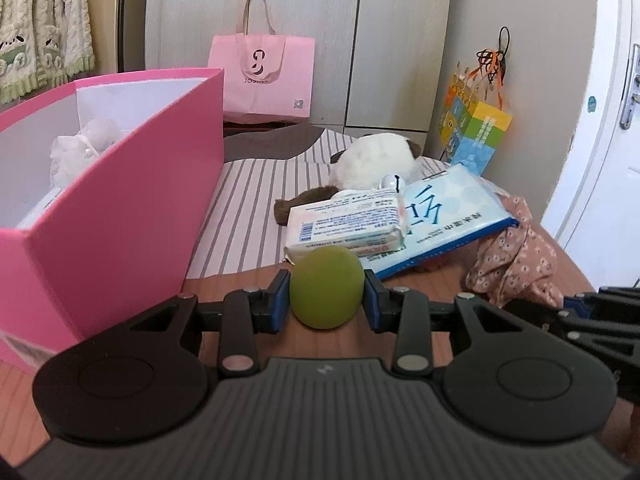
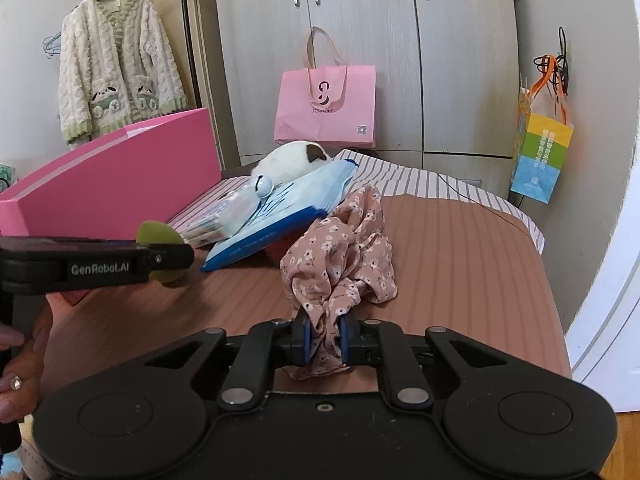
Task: Organize soft objects
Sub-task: 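Grasp the green sponge with the left tool while the right tool grasps the floral scrunchie, then lift the green sponge with the left tool while the right tool carries the scrunchie toward the pink box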
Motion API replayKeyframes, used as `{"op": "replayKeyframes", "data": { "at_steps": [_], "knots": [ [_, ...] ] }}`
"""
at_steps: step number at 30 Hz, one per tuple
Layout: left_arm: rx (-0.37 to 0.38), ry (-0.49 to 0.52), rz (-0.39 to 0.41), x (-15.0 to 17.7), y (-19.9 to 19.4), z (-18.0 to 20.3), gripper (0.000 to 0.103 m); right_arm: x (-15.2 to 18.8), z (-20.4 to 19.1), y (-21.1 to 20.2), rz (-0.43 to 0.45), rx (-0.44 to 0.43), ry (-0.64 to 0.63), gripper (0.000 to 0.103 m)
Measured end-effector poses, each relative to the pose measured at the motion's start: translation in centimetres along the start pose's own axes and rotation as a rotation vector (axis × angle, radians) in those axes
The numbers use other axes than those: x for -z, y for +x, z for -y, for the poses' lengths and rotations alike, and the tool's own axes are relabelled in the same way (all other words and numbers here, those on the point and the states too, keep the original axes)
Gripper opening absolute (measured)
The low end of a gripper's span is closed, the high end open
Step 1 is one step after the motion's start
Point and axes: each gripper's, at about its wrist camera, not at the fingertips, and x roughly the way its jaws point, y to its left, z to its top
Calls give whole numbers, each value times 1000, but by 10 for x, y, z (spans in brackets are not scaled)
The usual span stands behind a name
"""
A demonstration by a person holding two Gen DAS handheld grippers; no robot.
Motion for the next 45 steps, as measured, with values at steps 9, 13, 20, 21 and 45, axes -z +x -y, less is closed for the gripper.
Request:
{"op": "replayKeyframes", "data": {
  "at_steps": [9,13,20,21,45],
  "knots": [
    [38,-5,18,9,-26,3,36,13,-11,-22,13,33,1,15],
    [55,-3,28,15,-39,4,36,16,-18,-32,33,26,-9,15],
    [87,-13,-1,27,-66,-1,36,28,-31,-44,13,7,-5,16],
    [90,-11,0,29,-71,-2,36,29,-33,-48,11,-11,3,16],
    [69,5,-66,47,-159,-57,36,17,-101,-96,-61,-197,-157,16]
  ]
}}
